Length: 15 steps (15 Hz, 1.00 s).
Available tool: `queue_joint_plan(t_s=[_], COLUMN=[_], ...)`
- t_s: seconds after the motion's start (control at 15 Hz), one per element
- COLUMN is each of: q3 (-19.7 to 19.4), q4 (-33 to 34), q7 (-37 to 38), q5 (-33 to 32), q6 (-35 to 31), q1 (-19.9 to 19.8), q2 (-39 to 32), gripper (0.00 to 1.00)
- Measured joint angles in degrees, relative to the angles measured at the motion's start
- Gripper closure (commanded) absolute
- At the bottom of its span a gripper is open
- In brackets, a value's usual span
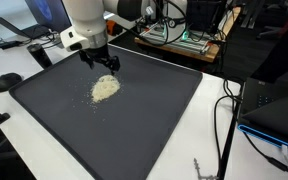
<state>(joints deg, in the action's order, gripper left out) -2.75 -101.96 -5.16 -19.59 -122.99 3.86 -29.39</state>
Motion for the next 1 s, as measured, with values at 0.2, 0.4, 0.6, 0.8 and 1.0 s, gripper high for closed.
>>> queue_joint_plan(t_s=[0.2, 0.4, 0.6, 0.8, 1.0], q3=[0.0, 0.0, 0.0, -0.1, -0.1], q4=[3.5, 7.7, 12.6, 17.7, 23.6], q7=[2.5, 4.6, 7.1, 10.4, 12.9], q5=[-1.0, -1.5, -1.7, -1.7, -1.6], q6=[4.2, 7.6, 11.3, 15.1, 20.7], q1=[1.3, 2.3, 3.2, 4.0, 4.5], q2=[-1.2, -3.4, -6.5, -10.0, -14.3], gripper=[0.00, 0.00, 0.00, 0.00, 0.00])
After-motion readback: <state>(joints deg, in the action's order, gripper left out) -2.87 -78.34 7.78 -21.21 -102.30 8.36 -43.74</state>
